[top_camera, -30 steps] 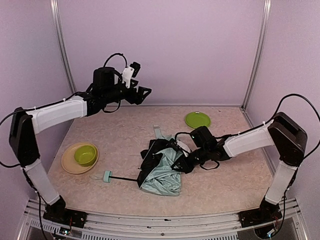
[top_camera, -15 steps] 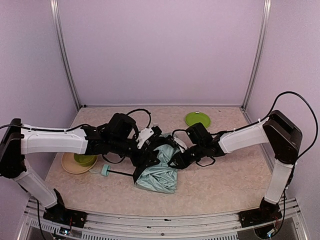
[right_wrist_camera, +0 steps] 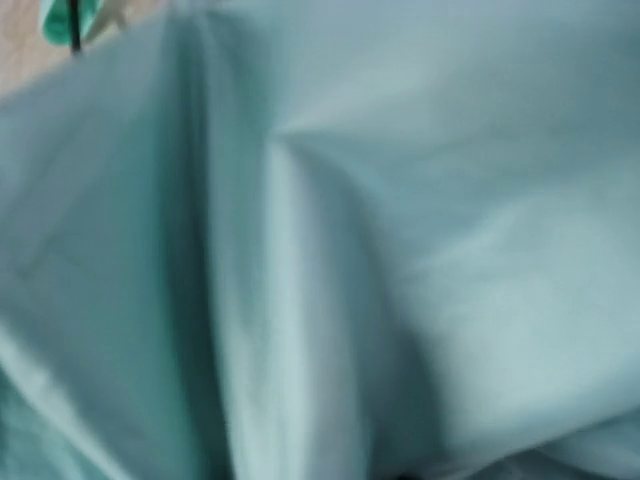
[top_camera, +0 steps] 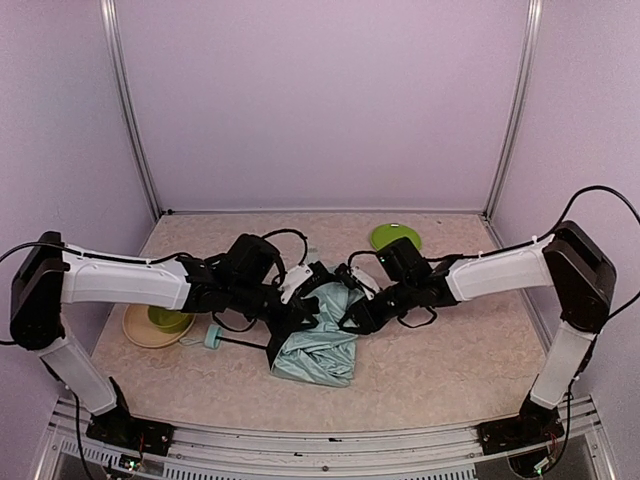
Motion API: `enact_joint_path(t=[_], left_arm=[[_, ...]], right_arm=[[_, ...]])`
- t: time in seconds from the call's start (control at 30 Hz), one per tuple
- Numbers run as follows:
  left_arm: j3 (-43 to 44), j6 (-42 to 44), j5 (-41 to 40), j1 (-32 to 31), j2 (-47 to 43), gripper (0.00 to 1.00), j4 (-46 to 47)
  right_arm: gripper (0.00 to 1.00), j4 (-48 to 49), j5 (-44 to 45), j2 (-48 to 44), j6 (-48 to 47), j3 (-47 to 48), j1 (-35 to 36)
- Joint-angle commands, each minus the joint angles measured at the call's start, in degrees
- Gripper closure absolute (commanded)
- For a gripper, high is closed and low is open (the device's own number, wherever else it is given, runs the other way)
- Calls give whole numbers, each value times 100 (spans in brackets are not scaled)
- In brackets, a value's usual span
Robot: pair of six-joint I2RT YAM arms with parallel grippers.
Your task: Put away the umbrella
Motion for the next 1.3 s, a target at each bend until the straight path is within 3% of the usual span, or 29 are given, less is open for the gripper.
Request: enact_joint_path(t=[0.0, 0.1, 0.27, 0.47, 0.63, 0.8, 0.93, 1.07, 1.27], left_arm=[[-678, -862, 1156, 215, -893, 100, 1669], [-1151, -1483, 1369, 230, -1366, 100, 2743], [-1443, -1954, 1571, 146, -1729, 100, 3396], [-1735, -2053, 1444, 50, -2018, 100, 4051], [-1637, -1942, 1418, -100, -1989, 100, 4096], [-1219, -1420, 1337, -440, -2107, 100, 3544], [-1013, -899, 1302, -713, -2410, 100, 3054], [-954, -542, 1254, -835, -2616, 100, 2752], [-726, -470, 1442, -873, -2525, 100, 2600]], right_arm=[[60, -644, 554, -726, -287, 269, -161], [47, -836, 886, -1431, -379, 141, -182], [40, -695, 914, -2744, -62, -628, -165], [35, 982, 342, -4058, 709, -2085, 162], [27, 2064, 125, -3561, 1309, -2543, 492], [26, 1730, 6, -3023, 648, -1815, 722], [24, 1417, -335, -3251, 285, -1467, 333], [24, 1696, -994, -3241, 521, -1486, -310], [29, 1931, -761, -2237, 541, -1069, -358]])
